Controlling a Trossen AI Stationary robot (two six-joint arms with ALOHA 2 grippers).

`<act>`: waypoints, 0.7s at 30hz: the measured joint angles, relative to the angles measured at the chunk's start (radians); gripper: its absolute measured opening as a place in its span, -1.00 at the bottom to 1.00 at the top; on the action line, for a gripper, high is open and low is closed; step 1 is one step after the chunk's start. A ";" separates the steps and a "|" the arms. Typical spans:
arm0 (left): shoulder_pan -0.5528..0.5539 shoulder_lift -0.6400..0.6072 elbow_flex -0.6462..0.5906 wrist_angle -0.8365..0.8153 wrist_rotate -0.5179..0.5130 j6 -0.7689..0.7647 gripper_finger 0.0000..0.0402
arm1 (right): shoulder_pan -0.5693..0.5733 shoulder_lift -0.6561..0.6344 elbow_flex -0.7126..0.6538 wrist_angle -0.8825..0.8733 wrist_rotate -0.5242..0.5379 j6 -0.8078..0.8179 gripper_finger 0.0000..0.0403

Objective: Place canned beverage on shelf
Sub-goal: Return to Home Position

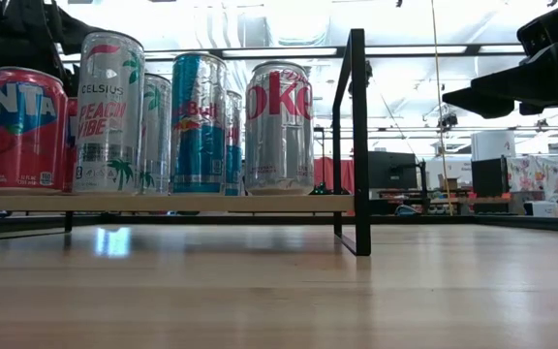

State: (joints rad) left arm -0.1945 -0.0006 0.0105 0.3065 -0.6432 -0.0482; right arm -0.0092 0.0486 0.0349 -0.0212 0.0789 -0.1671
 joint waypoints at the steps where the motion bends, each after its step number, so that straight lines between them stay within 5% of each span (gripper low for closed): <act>1: 0.000 0.000 0.000 0.000 -0.001 0.001 0.95 | 0.000 0.000 0.000 0.000 0.000 0.001 0.98; 21: 0.000 0.000 0.008 0.006 -0.002 -0.020 0.95 | 0.000 0.000 0.000 0.000 0.000 0.000 0.98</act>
State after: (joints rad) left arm -0.1944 -0.0002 0.0185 0.3122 -0.6449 -0.0683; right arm -0.0092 0.0486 0.0349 -0.0211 0.0792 -0.1666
